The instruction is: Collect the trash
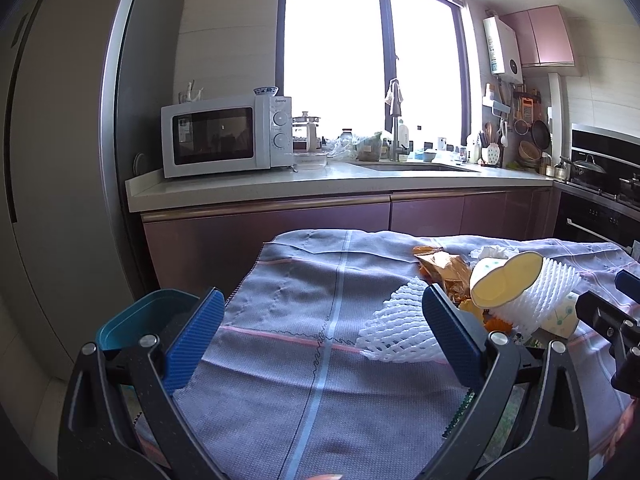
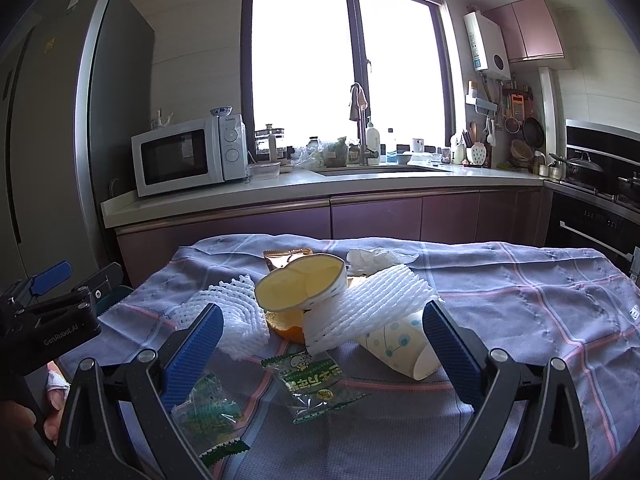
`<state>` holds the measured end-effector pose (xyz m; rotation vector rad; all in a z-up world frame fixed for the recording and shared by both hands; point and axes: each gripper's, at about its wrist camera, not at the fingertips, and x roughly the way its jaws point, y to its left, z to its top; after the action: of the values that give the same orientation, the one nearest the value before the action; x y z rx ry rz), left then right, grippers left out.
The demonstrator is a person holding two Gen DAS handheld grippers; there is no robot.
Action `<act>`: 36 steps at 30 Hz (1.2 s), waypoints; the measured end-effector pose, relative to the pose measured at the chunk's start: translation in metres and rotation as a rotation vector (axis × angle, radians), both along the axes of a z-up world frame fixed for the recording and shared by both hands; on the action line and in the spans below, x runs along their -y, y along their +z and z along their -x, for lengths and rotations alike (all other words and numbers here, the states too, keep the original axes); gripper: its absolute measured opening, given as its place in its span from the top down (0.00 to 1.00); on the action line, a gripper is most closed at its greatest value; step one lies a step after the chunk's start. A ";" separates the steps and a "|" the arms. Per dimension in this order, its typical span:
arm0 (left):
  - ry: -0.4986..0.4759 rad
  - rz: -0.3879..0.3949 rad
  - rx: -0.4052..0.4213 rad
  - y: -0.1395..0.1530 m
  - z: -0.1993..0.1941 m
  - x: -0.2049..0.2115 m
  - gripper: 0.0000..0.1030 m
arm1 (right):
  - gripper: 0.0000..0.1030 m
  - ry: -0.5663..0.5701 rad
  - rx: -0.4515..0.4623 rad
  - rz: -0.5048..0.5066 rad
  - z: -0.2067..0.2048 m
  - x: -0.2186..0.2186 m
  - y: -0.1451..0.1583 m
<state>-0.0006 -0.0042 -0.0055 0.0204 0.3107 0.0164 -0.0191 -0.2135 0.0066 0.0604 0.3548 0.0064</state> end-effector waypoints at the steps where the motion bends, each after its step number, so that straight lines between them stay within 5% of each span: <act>1: -0.001 0.000 -0.001 -0.001 -0.001 0.001 0.05 | 0.06 0.000 -0.003 -0.001 -0.001 0.000 0.000; 15: -0.063 -0.007 -0.052 -0.011 -0.010 0.013 0.05 | 0.06 -0.015 -0.035 -0.016 -0.011 0.012 -0.006; 28: -0.212 0.032 -0.217 -0.029 -0.064 0.020 0.05 | 0.07 0.050 -0.089 -0.029 -0.043 0.019 -0.006; 34: -0.282 0.000 -0.300 -0.040 -0.095 0.032 0.07 | 0.20 0.106 -0.132 -0.003 -0.074 0.013 -0.002; 36: -0.298 0.005 -0.340 -0.046 -0.104 0.034 0.14 | 0.25 0.117 -0.157 0.006 -0.084 0.011 -0.003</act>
<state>0.1032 -0.0383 -0.0513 0.0652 0.6446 -0.2858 0.0651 -0.2240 0.0032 0.0340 0.5154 0.1167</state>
